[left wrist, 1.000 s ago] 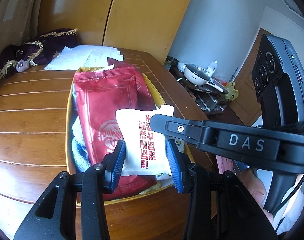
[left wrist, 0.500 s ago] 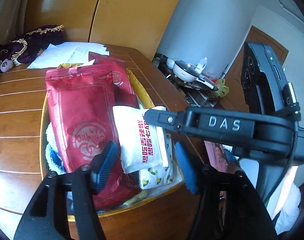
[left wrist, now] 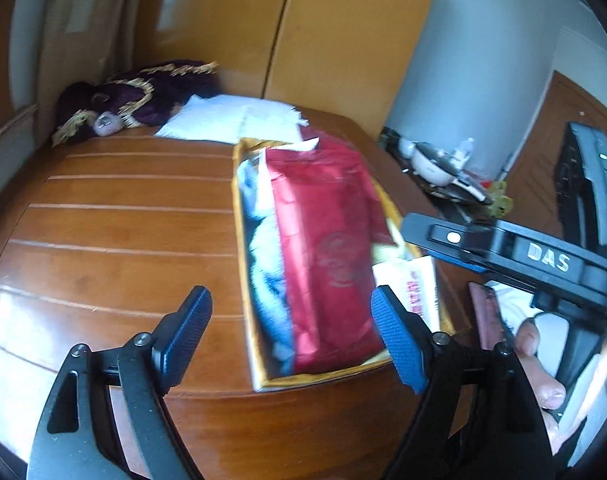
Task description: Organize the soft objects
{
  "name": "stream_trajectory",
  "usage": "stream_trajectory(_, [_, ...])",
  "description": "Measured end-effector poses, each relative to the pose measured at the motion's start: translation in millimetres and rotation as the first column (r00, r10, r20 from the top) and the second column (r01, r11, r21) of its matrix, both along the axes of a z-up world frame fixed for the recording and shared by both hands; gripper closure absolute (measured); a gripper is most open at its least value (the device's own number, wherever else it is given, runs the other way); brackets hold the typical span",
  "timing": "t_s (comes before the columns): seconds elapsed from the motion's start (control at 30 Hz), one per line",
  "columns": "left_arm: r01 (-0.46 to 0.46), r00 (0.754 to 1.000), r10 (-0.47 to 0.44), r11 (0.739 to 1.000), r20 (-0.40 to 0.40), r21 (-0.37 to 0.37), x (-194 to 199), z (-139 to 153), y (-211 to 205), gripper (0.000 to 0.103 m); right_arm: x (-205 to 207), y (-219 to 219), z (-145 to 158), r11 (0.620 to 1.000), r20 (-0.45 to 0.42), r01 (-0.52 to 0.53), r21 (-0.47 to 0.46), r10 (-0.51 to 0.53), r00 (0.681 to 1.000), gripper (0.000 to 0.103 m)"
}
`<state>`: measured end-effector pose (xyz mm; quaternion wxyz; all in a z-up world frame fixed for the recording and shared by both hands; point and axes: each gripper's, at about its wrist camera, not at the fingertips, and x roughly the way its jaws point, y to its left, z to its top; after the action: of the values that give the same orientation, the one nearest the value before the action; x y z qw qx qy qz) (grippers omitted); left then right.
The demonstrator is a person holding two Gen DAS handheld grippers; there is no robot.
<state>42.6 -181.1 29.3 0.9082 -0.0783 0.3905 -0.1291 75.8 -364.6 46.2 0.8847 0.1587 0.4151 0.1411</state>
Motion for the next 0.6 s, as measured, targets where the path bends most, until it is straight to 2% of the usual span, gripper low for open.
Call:
stream_trajectory(0.07, [-0.022, 1.0, 0.023, 0.999, -0.018, 0.028, 2, -2, 4, 0.021, -5, 8, 0, 1.0, 0.012, -0.016, -0.02, 0.016, 1.0, 0.035])
stream_trajectory(0.1, [-0.034, 0.999, 0.034, 0.998, -0.018, 0.046, 2, -3, 5, 0.021, -7, 10, 0, 0.999, 0.016, -0.024, -0.024, 0.025, 1.0, 0.03])
stream_trajectory(0.2, [-0.052, 0.999, 0.053, 0.996, -0.004, 0.078, -3, -1, 7, 0.021, -13, 17, 1, 0.998, 0.021, -0.037, -0.041, 0.038, 0.999, 0.023])
stream_trajectory(0.6, [-0.087, 0.996, 0.089, 0.991, -0.009, 0.104, -19, 3, 15, 0.021, -34, 22, 10, 0.996, 0.048, -0.06, -0.067, 0.063, 0.997, 0.023])
